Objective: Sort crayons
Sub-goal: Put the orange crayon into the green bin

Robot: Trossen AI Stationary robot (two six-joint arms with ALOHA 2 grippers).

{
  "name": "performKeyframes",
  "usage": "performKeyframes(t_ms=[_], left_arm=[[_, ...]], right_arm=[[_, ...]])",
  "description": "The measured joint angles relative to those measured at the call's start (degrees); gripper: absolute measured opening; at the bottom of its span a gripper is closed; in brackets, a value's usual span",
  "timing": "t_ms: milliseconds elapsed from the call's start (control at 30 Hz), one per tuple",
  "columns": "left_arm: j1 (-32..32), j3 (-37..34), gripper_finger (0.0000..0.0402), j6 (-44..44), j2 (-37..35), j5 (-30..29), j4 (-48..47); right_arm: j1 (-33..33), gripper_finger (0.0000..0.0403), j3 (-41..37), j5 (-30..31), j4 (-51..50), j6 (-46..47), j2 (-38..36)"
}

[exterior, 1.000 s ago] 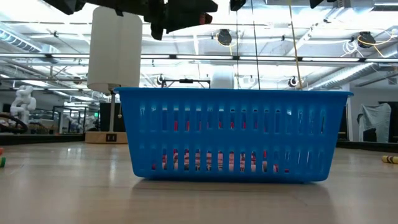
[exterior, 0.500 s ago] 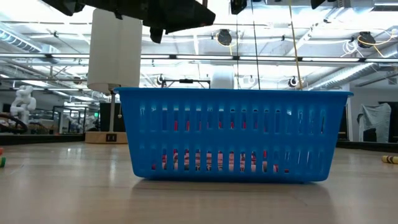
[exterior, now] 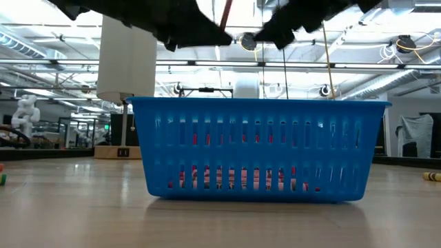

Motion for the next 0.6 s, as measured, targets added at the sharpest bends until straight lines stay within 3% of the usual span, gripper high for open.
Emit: performKeyframes(t_ms=[200,367,600], left_arm=[[-0.01,0.0,0.0047,18.77,0.0,-1.73,-3.48],[0.02,0.0,0.0047,34.15,-0.02,-2.58,-3.35],[1.42,0.0,0.0017,30.96,0.0,-5.17,-2.72]], right_arm=[[1.76,0.0154,-0.07,0.44,-4.89,1.71,0.61],[4.73,0.0146,-0.07,7.23,-4.95,1.09,0.61],[6.94,0.0143,-0.07,13.37,-6.91,1.75,0.61]])
